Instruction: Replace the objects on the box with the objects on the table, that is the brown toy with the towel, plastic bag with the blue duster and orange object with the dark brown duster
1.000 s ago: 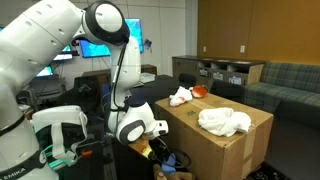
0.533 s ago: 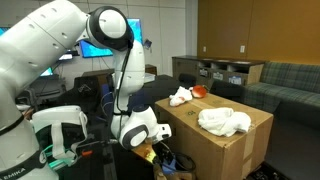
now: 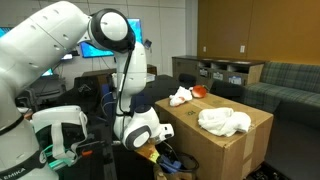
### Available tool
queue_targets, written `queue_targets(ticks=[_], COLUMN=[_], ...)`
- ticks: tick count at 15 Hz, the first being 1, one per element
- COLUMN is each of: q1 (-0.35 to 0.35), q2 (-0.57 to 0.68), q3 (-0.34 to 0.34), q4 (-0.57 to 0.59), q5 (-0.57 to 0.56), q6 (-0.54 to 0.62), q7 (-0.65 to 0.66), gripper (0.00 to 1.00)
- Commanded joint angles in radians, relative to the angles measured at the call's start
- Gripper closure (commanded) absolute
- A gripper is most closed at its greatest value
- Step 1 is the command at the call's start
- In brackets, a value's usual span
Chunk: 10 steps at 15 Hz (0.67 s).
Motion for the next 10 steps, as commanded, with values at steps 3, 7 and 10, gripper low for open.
queue_targets(ticks=[3,7,10], q1=[-0.006,0.004,0.013], q2=[0.045,0.024,-0.002], q3=[-0.015,-0.027,-0.027], q4=[0.034,0.011,-0.017], q5=[-0.015,-0.022,-0.032], q6=[0.024,0.017,0.014], q7=[-0.040,-0.066,-0.079], gripper=[0.33,0.59,0.73])
